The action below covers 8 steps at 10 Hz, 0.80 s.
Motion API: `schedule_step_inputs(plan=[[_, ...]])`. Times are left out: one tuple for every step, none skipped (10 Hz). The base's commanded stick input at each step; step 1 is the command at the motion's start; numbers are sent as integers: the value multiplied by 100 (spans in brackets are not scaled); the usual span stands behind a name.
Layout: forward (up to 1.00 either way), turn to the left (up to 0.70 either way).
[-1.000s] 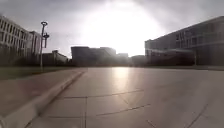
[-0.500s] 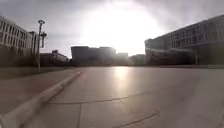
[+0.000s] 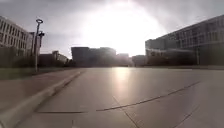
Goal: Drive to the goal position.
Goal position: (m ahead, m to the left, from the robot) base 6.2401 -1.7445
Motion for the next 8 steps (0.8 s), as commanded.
schedule_step_inputs(plan=[[70,0],[70,0],[70,0],[70,0],[70,0],[70,0],[70,1],[70,35]])
